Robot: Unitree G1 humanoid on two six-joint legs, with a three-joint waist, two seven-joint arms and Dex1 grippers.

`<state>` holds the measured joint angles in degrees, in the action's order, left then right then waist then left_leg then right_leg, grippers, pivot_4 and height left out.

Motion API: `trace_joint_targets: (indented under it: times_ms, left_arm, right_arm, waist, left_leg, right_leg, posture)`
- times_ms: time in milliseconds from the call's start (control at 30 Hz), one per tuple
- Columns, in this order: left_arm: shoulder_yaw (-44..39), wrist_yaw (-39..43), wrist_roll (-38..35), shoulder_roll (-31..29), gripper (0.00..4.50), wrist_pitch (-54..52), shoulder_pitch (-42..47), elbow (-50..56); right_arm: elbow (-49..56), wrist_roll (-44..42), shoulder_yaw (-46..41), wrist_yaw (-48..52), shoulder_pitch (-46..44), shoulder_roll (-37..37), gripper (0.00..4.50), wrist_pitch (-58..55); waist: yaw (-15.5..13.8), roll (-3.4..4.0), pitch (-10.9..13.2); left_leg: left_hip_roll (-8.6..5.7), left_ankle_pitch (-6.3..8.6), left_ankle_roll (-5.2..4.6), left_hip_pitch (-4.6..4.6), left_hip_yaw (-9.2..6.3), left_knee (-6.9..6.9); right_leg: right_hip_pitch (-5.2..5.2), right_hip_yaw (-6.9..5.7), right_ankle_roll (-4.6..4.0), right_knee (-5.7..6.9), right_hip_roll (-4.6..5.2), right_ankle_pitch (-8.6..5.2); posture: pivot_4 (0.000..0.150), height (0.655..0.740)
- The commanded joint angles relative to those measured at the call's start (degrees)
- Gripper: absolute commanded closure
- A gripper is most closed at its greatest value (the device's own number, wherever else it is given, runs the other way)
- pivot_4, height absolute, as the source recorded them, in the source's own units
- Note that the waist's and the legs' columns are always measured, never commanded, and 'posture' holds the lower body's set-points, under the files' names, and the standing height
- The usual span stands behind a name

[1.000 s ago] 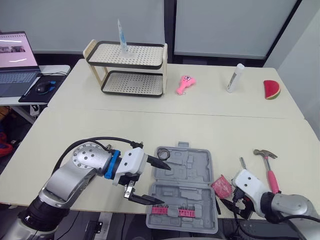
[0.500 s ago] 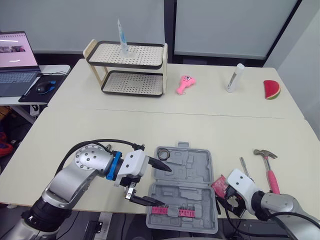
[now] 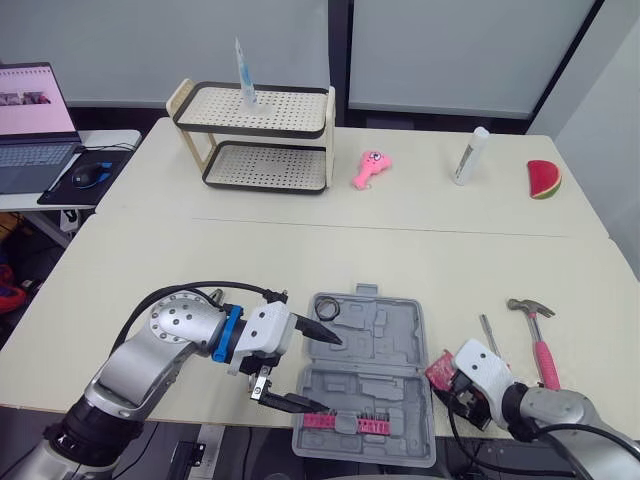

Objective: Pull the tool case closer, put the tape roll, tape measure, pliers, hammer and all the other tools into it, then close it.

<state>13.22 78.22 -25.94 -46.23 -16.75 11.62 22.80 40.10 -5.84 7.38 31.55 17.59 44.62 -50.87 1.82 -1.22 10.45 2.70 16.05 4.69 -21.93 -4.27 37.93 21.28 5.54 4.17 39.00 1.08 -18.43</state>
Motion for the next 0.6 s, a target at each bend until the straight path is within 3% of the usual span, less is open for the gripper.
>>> trace_joint_targets:
  times_ms: [33,267,400,600]
  left_arm:
    - [-0.35,0.80,-0.29,-0.29,0.00,1.26,-0.47,0.99]
    - [0.16,2.06,-0.29,-0.98,0.00,1.67,-2.22,2.15]
    - [0.48,1.69,-0.22,-0.91,0.00,1.43,-2.70,3.03]
    - [0.55,1.06,-0.44,-1.01,0.00,0.69,-3.04,4.28]
  right_arm:
    - [-0.11,-0.85,-4.89,7.65,0.92,7.45,1.38,7.76]
    - [-13.53,1.59,-4.55,25.98,-1.14,21.96,1.38,34.37]
    - [-20.04,4.08,-0.45,30.29,-6.87,22.36,1.38,41.79]
    - [-21.51,5.33,3.34,32.31,-9.64,19.89,1.38,41.65]
  waist:
    - [0.01,0.01,-0.01]
    - [0.06,0.04,-0.04]
    - [0.08,0.02,-0.03]
    - [-0.02,0.02,-0.02]
  left_leg:
    - [0.00,0.00,0.00,0.00,0.01,0.01]
    - [0.02,-0.01,-0.01,0.13,0.02,0.04]
    - [0.02,-0.01,-0.01,0.14,0.03,0.05]
    - [0.01,0.00,-0.01,0.10,0.02,0.03]
  right_leg:
    - [0.00,0.00,0.00,0.01,0.00,0.00]
    - [-0.11,-0.01,-0.01,0.07,0.00,0.01]
    - [-0.12,0.00,-0.01,0.07,0.00,0.01]
    - [-0.11,-0.01,-0.01,0.03,0.00,0.01]
  posture:
    - [0.150,0.7350]
    - [0.150,0.7350]
    - [0.150,0.7350]
    - [0.150,0.7350]
